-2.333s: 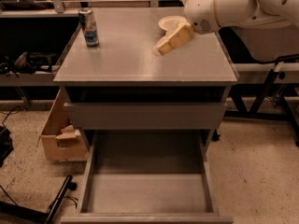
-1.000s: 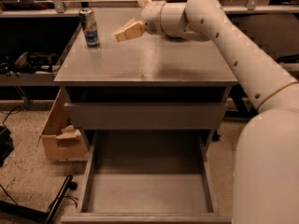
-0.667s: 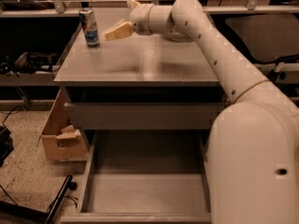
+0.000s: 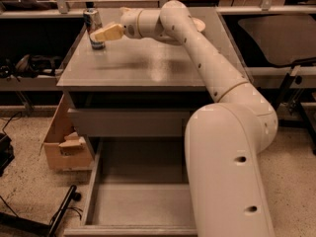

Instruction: Place redbull can into middle drawer

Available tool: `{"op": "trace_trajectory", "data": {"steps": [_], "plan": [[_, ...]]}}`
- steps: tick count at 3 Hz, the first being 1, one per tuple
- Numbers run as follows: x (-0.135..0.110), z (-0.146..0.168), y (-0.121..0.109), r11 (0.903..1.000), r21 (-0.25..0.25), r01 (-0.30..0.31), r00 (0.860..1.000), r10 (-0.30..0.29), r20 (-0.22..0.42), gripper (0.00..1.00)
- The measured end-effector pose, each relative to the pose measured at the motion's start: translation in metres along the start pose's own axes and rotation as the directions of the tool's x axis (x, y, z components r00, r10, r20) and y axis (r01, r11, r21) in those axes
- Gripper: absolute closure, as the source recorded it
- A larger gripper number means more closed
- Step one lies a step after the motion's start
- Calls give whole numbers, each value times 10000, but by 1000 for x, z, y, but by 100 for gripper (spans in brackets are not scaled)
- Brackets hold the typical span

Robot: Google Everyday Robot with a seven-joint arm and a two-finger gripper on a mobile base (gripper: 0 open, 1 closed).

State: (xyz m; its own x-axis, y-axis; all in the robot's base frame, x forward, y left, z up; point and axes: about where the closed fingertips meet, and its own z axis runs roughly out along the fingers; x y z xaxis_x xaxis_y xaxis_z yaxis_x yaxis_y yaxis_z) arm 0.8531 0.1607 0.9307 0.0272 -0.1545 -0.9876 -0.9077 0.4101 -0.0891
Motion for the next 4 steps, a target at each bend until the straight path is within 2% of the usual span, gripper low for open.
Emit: {"op": "trace_trajectory", "data": {"steps": [1,2,3,4], "plan": [[8,27,-3,9992,-3,-397,9992,397,-39,0],[16,51,-10,9987,29,-507,9987,507,-22,0],[23,73,-14,9997,2,-240,9997,240,-105,26],[28,82,-18,9999,40,-162,9997,163,-203,50]]}}
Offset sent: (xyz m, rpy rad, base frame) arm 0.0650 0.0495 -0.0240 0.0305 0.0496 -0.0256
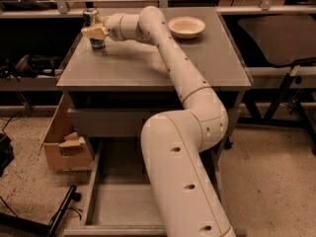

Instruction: Place redbull can into middle drawer

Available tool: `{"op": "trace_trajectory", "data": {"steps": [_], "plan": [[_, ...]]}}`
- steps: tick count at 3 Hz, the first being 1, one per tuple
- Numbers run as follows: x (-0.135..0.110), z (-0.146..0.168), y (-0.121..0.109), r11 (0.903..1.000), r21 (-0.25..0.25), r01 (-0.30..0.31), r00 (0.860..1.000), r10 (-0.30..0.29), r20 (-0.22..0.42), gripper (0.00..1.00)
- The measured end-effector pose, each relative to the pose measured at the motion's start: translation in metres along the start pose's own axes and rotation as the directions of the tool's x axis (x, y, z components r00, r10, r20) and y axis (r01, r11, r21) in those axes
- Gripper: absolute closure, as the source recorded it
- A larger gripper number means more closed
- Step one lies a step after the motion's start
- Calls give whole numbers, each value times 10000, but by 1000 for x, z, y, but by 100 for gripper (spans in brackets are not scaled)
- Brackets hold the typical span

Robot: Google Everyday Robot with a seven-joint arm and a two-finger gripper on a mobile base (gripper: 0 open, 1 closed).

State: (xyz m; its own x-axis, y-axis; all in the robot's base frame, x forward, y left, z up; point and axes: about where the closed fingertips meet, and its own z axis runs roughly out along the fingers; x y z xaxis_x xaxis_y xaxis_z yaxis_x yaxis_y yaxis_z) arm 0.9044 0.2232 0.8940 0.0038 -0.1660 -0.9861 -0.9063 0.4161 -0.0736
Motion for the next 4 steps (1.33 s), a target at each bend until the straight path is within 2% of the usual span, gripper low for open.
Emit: {"op": "trace_trajectory", "data": {"steps": [2,3,4], "plan": [[-2,0,-1,10000,18,22,10000,-22,29,95],[-2,0,-1,10000,18,22,10000,-22,29,100],[-7,2,7,9997,-198,125,9999,-123,72,100]]}}
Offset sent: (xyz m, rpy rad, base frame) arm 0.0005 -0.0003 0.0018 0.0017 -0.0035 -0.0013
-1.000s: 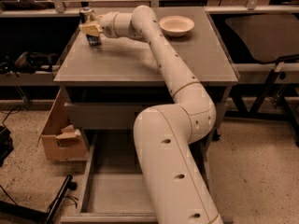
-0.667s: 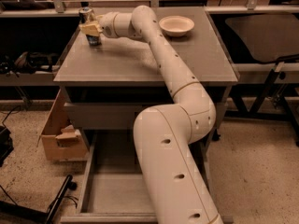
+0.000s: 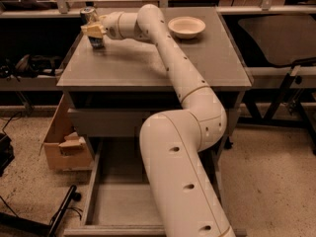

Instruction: Place redbull can into middle drawer

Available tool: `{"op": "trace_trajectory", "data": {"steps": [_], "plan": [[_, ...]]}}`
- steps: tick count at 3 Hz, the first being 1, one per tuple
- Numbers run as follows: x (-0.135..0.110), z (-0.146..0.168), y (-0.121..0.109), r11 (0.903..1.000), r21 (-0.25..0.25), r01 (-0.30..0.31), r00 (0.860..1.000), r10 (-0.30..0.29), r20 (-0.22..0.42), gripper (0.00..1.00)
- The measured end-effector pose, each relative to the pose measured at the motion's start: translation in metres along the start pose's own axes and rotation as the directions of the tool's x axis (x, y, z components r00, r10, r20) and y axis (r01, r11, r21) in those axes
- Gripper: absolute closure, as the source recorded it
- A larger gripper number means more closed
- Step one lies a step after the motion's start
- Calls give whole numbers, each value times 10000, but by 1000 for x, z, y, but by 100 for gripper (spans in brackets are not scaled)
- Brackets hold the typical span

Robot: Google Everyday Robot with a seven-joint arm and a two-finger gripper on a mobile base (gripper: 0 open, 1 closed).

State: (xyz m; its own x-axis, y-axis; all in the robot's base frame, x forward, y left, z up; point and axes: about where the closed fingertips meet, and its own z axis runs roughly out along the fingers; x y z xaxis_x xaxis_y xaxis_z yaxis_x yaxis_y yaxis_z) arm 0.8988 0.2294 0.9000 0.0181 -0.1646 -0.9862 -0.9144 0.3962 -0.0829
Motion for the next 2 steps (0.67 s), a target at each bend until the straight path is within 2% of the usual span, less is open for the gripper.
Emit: {"op": "trace_trajectory", "data": {"steps": [1,2], "plan": [[-25,-19,15,9985,-382,395,9991,-389,141,100],[-85,-80,21,9952,88,975,9929,-979,673,100]]}}
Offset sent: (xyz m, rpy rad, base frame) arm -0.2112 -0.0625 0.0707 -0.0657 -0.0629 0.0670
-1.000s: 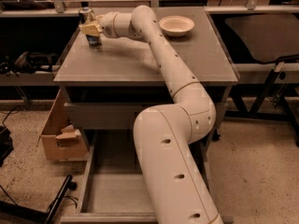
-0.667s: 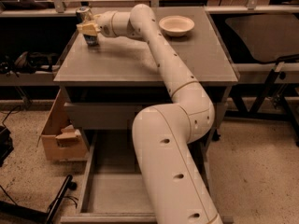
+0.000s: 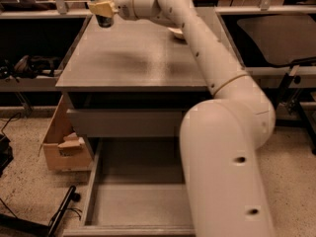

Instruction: Place redbull can into middle drawer

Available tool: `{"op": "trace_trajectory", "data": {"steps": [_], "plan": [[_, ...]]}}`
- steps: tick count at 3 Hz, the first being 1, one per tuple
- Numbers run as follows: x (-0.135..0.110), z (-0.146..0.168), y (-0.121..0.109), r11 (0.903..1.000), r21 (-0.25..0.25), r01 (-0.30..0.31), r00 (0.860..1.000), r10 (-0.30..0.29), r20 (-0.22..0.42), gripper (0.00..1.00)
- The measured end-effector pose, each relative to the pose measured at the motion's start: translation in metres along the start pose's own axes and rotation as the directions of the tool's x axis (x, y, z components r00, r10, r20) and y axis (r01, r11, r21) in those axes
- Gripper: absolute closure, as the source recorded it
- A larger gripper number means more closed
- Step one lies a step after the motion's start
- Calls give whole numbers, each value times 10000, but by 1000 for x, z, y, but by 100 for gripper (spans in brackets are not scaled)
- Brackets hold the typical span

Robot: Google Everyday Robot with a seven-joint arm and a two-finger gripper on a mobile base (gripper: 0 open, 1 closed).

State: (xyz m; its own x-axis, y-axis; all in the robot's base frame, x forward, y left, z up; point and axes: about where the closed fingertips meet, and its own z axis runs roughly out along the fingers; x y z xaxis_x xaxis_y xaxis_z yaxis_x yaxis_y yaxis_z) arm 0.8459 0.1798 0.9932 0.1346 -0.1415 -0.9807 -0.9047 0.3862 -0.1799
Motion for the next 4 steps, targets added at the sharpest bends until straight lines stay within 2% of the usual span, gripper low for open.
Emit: {"op": "trace_trajectory", "data": {"steps": [1,2,3,4], "plan": [[-94,-87,2,9915,1199,506,9930,-628,999,100],[-180,-155,49,9825,1781,554,9818,-861,1695,100],[-212,-207,109,9810,1934,142,9880,-435,1483,100],[-187,-234,168,9825,1627,-905,9937,783,799,100]]}}
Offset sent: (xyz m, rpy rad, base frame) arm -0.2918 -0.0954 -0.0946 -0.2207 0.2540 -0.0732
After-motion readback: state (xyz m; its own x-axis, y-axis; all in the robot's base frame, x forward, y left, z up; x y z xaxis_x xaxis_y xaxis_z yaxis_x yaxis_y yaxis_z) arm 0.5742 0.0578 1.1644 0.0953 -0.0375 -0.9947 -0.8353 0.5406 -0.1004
